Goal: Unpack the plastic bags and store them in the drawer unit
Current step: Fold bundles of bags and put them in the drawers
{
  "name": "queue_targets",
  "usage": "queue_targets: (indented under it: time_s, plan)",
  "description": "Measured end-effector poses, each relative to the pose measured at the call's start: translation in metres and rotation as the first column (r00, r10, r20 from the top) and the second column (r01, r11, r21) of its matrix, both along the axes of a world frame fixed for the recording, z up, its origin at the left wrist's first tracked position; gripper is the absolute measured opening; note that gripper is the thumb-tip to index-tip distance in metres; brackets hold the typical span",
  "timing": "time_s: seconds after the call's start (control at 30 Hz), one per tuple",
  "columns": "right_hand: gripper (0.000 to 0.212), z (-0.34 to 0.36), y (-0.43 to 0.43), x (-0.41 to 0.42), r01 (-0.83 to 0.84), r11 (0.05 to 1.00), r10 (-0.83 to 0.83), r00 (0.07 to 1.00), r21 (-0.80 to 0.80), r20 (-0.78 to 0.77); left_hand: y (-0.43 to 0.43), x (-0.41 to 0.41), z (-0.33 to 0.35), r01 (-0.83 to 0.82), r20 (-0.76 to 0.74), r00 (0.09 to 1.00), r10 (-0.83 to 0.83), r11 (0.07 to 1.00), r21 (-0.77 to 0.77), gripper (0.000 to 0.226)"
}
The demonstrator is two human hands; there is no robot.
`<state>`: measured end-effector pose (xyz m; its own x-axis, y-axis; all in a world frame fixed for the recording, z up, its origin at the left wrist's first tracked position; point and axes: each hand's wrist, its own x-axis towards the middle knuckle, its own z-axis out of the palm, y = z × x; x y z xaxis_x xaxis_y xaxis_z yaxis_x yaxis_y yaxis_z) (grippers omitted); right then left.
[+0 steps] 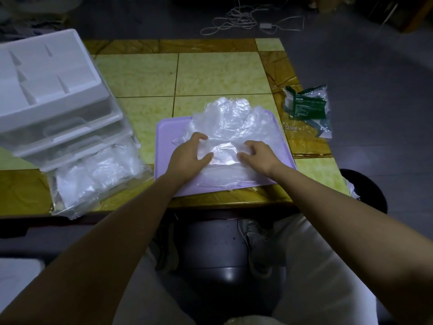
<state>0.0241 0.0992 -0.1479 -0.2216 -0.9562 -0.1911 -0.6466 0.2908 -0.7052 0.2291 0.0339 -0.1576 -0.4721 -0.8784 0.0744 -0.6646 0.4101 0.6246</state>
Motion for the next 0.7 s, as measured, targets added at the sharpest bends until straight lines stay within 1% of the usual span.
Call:
queue_targets:
  time_s: [0.03, 0.07, 0.1, 0.13, 0.2, 0.23, 0.27, 0.3, 0.33, 0.37, 0.4, 0.43, 0.47, 0.5, 0.53, 0.57, 0.6, 0.63, 0.67, 0.7]
  plan:
    - [0.036, -0.002, -0.003, 0.000, 0.037, 0.999, -0.037, 0.999, 0.023, 0.028, 0.003, 0.000, -0.001, 0.022, 0.047, 0.999, -0.015, 0.987, -0.157, 0.051]
    - [0.037, -0.002, -0.005, 0.001, 0.070, 0.997, -0.072, 0.995, 0.042, 0.062, 0.005, -0.001, 0.000, 0.063, 0.091, 0.995, -0.036, 0.946, -0.317, 0.057]
    - [0.036, -0.003, -0.006, 0.003, 0.102, 0.993, -0.108, 0.989, 0.065, 0.104, 0.007, -0.002, 0.001, 0.129, 0.137, 0.988, -0.076, 0.893, -0.432, 0.059]
    - [0.034, -0.003, -0.008, 0.004, 0.133, 0.987, -0.145, 0.977, 0.086, 0.158, 0.009, -0.003, 0.003, 0.214, 0.194, 0.972, -0.134, 0.843, -0.494, 0.058]
    - [0.024, -0.004, -0.011, 0.005, 0.183, 0.976, -0.210, 0.938, 0.119, 0.276, 0.008, -0.007, 0.001, 0.363, 0.327, 0.921, -0.212, 0.769, -0.526, 0.050]
    - [0.018, -0.004, -0.011, 0.004, 0.193, 0.973, -0.224, 0.922, 0.127, 0.315, 0.007, -0.009, -0.001, 0.384, 0.366, 0.907, -0.209, 0.766, -0.515, 0.046]
    - [0.017, -0.003, -0.011, 0.004, 0.199, 0.971, -0.234, 0.911, 0.136, 0.339, 0.007, -0.011, 0.000, 0.376, 0.376, 0.905, -0.199, 0.786, -0.491, 0.042]
    - [0.020, -0.003, -0.011, 0.004, 0.198, 0.969, -0.240, 0.905, 0.151, 0.352, 0.006, -0.013, 0.000, 0.357, 0.364, 0.911, -0.195, 0.814, -0.458, 0.038]
    - [0.027, -0.004, -0.010, 0.004, 0.190, 0.970, -0.233, 0.906, 0.152, 0.352, 0.006, -0.014, 0.002, 0.341, 0.347, 0.916, -0.200, 0.844, -0.415, 0.034]
    - [0.039, -0.004, -0.008, 0.003, 0.179, 0.976, -0.211, 0.923, 0.125, 0.321, 0.006, -0.016, 0.003, 0.339, 0.345, 0.915, -0.208, 0.860, -0.381, 0.030]
    - [0.051, -0.004, -0.005, 0.003, 0.156, 0.986, -0.165, 0.953, 0.053, 0.253, 0.006, -0.016, 0.003, 0.348, 0.361, 0.907, -0.216, 0.866, -0.358, 0.027]
    - [0.059, -0.003, -0.001, 0.003, 0.109, 0.992, -0.099, 0.983, -0.057, 0.152, 0.005, -0.017, 0.004, 0.360, 0.379, 0.898, -0.222, 0.867, -0.344, 0.025]
    - [0.063, -0.001, 0.004, 0.004, 0.025, 0.984, -0.019, 0.999, -0.175, 0.034, 0.004, -0.017, 0.004, 0.367, 0.394, 0.891, -0.227, 0.870, -0.328, 0.022]
    - [0.064, 0.003, 0.009, 0.004, -0.085, 0.964, 0.065, 0.994, -0.253, -0.085, 0.005, -0.017, 0.005, 0.373, 0.407, 0.884, -0.232, 0.875, -0.310, 0.021]
    - [0.062, 0.005, 0.011, 0.004, -0.195, 0.944, 0.146, 0.970, -0.265, -0.193, 0.005, -0.017, 0.007, 0.379, 0.412, 0.878, -0.244, 0.880, -0.285, 0.021]
    - [0.057, 0.007, 0.011, 0.002, -0.288, 0.934, 0.221, 0.931, -0.210, -0.290, 0.005, -0.016, 0.008, 0.382, 0.402, 0.877, -0.262, 0.889, -0.254, 0.022]
    - [0.050, 0.007, 0.011, 0.002, -0.349, 0.929, 0.282, 0.881, -0.120, -0.379, 0.005, -0.015, 0.008, 0.369, 0.369, 0.887, -0.279, 0.908, -0.200, 0.023]
    - [0.040, 0.008, 0.011, 0.002, -0.369, 0.929, 0.317, 0.836, -0.031, -0.448, 0.004, -0.014, 0.009, 0.345, 0.316, 0.903, -0.291, 0.930, -0.129, 0.024]
    - [0.029, 0.008, 0.010, 0.003, -0.360, 0.933, 0.328, 0.819, 0.023, -0.471, 0.003, -0.012, 0.009, 0.312, 0.252, 0.924, -0.288, 0.948, -0.059, 0.026]
    - [0.021, 0.008, 0.010, 0.003, -0.332, 0.942, 0.314, 0.842, 0.037, -0.439, 0.002, -0.010, 0.009, 0.273, 0.196, 0.944, -0.266, 0.962, -0.006, 0.028]
